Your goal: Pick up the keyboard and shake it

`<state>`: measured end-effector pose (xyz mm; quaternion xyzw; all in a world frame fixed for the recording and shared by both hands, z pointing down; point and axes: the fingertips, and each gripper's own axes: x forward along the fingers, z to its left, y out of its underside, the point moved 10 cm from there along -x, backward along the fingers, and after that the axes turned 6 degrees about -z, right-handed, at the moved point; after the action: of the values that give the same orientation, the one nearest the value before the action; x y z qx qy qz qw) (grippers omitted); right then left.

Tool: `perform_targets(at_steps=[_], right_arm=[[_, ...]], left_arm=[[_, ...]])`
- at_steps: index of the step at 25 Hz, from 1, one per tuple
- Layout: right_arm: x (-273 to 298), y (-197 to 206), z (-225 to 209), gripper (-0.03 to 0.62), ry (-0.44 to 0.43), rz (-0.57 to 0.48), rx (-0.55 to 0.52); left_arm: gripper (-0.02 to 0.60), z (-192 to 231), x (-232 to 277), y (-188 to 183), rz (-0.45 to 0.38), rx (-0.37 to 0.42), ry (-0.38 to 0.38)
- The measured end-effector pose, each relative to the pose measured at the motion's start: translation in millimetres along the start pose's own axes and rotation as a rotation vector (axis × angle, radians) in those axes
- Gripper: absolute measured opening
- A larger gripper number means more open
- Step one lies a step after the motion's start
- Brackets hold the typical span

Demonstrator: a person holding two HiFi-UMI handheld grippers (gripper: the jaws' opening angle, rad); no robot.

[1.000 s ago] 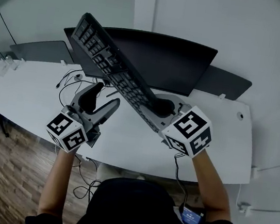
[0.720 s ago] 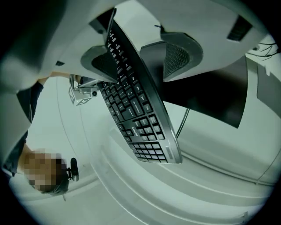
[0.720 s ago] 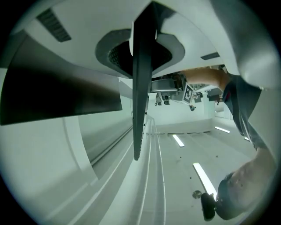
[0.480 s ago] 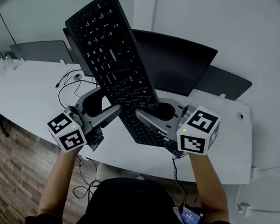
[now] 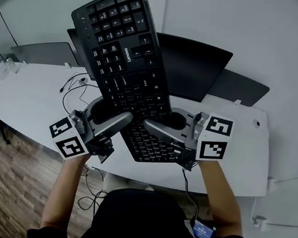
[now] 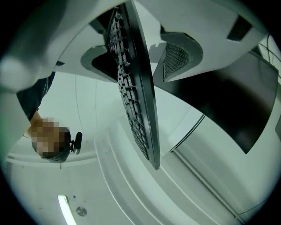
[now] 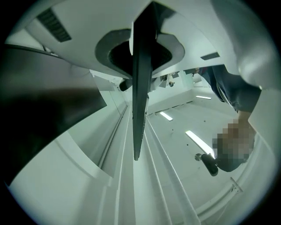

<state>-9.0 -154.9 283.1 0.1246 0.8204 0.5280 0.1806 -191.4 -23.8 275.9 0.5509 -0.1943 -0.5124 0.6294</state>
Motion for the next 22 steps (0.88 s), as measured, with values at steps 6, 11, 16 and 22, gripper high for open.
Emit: perform_targets(at_steps=[6,11,16,22], right_arm=[[3,2,-2,0.082,-0.050,-0.019,0.051],[6,8,-5,0.082,-0.082,-0.054,0.081],[7,11,-6,0.081,-0.088,-0.079,0.099],[6,11,-3,0.082,-0.087,-0.072,0.104]], left_arm=[[0.350,-1,9,-3,-0.024,-0.009,0.023],[0.347,-3,12,4,-0.015,-0.043,0.084],[0.338,-5,13,10,0.008,-0.061,0.111],[0.224,-10,17,3,-0.012,-0.061,0.119]])
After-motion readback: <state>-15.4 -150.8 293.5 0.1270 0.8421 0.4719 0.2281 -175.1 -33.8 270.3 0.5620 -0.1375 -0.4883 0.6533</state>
